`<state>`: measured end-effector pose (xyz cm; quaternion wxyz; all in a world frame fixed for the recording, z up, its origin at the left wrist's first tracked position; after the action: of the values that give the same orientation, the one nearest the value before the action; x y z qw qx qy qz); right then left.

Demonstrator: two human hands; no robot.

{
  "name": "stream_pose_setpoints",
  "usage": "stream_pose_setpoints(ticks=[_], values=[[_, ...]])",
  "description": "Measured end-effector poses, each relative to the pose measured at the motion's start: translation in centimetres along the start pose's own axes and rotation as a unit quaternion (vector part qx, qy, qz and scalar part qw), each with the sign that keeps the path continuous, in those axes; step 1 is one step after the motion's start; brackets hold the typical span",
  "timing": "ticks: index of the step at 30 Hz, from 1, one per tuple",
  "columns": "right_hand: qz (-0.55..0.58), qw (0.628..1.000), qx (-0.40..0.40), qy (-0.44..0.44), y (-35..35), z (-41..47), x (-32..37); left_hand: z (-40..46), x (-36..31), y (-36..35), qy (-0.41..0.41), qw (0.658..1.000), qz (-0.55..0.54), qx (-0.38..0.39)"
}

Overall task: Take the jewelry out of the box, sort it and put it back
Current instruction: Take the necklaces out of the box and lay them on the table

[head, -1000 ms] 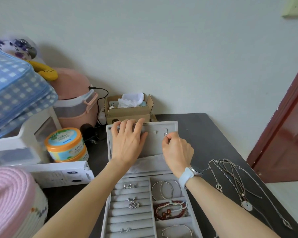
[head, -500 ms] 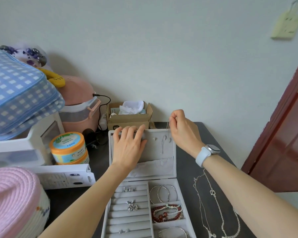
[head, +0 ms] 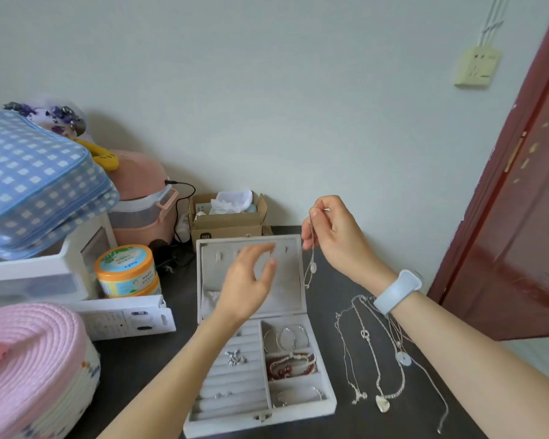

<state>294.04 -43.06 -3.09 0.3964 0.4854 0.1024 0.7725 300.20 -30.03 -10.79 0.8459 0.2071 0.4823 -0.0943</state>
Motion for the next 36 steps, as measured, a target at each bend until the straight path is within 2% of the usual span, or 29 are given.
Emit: stream_pose_setpoints(ticks=[1,3,7,9,11,13,17,20,22,26,29,32,36], values=[[0.003,1.000,0.009,0.001,0.1,-0.9,0.2,-1.5,-0.9,-1.1,0.065,0.992,-0.102,0.044],[0.016,1.000,0.024,-0.006,0.4,-2.8,0.5,-4.5,-2.2,-3.4,0.143,0.957,-0.227,0.107],[0.063,0.997,0.011,-0.052,1.8,-6.9,0.2,-9.1,-3.0,-7.2,0.227,0.868,-0.410,0.165],[0.091,0.991,-0.010,-0.098,2.9,-9.1,-1.2,-11.0,-3.5,-8.4,0.255,0.844,-0.442,0.167],[0.135,0.977,-0.037,-0.162,3.8,-11.7,-3.1,-12.5,-3.7,-9.0,0.281,0.854,-0.410,0.154],[0.188,0.954,-0.065,-0.224,4.3,-14.7,-5.2,-13.3,-3.5,-9.0,0.290,0.887,-0.330,0.142],[0.219,0.922,-0.099,-0.303,4.5,-20.2,-8.1,-12.9,-4.6,-8.3,0.233,0.943,-0.152,0.183],[0.213,0.919,-0.085,-0.322,4.4,-22.4,-9.0,-11.5,-7.1,-8.4,0.170,0.954,-0.076,0.236],[0.209,0.923,-0.064,-0.315,4.3,-22.9,-9.1,-10.3,-8.9,-8.6,0.139,0.954,-0.094,0.247],[0.255,0.924,-0.014,-0.283,3.8,-23.1,-8.6,-8.0,-10.6,-8.9,0.118,0.962,-0.166,0.183],[0.228,0.936,0.034,-0.266,3.6,-23.2,-8.6,-6.7,-10.0,-8.9,0.111,0.974,-0.166,0.110],[0.156,0.953,0.081,-0.247,3.3,-23.7,-8.6,-5.3,-8.4,-8.4,0.118,0.984,-0.124,0.048],[0.024,0.967,0.112,-0.229,2.6,-24.0,-9.1,-2.8,-5.4,-7.5,0.114,0.993,-0.003,0.008]])
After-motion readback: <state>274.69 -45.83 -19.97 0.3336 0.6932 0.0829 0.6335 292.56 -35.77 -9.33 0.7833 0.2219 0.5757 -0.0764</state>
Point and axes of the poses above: each hand's wrist, its own z-axis towards the middle knuckle, its own y-axis out of the back of the hand, x = y × z, the point moved 5 cm from there along z, towards the middle knuckle, and after that the axes turned 14 degrees about -z, right-handed, at the moved point
